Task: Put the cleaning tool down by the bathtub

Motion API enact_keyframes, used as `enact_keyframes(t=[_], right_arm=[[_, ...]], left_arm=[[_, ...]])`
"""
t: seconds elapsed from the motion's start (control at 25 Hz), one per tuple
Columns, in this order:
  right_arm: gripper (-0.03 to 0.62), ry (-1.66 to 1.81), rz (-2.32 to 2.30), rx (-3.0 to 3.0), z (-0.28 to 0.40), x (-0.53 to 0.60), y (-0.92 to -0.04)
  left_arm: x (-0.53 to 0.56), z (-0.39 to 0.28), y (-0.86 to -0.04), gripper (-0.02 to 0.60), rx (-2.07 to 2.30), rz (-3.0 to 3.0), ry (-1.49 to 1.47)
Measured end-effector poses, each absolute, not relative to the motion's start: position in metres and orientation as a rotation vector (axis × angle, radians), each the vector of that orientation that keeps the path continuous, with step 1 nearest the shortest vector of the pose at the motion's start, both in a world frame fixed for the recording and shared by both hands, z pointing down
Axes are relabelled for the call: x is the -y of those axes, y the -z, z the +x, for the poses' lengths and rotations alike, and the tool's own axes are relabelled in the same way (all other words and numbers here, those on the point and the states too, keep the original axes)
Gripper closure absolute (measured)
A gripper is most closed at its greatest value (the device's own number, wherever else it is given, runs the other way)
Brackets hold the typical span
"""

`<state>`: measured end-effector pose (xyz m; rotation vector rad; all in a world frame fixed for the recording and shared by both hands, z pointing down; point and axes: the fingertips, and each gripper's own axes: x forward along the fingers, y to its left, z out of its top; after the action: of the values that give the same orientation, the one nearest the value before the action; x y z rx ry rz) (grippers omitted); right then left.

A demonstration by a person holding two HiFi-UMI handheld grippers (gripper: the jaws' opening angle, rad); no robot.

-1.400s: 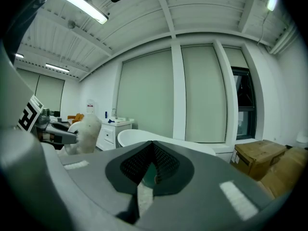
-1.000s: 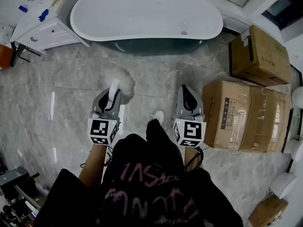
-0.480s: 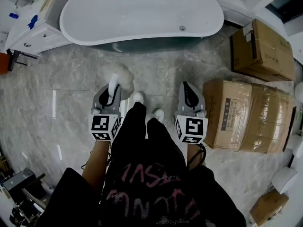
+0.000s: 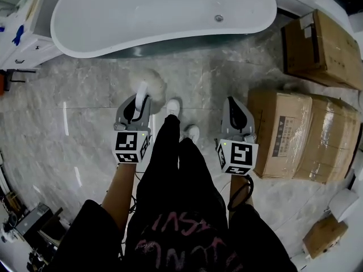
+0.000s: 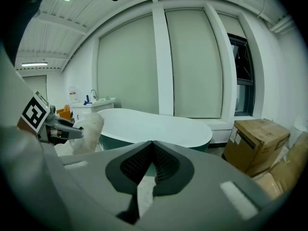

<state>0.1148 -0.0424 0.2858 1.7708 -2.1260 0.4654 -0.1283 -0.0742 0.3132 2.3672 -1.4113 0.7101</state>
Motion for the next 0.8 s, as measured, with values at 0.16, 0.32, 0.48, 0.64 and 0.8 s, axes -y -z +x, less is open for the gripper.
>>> enact_keyframes(t=[0.16,0.32,0.48,0.64,0.8], right_arm=[[0.580,-0.510,1.750,2.095,0.115,0.056,-0.332],[0.580,-0.548,1.748,2.075,0.114,0.069,-0.379],[0.580,-0.577,1.733,2.066,0.109,0.080,-0.425],[0.580,-0.607,1.722,2.062,0.105,0.090,-0.475],[0.580,-0.639,1.721,2.054,0.106,0.100,-0.530]], left_arm=[[0.091,-0.129,-0.363,0.495,1.383,2.314,-0.732],[0.103,-0.129,-0.416,0.495,1.355,2.283,-0.761],[0.110,-0.134,-0.468,0.495,1.339,2.246,-0.788],[0.122,-0.140,-0.519,0.495,1.338,2.219,-0.802],[0.134,-0.143,-0.573,0.495,1.346,2.191,-0.815]])
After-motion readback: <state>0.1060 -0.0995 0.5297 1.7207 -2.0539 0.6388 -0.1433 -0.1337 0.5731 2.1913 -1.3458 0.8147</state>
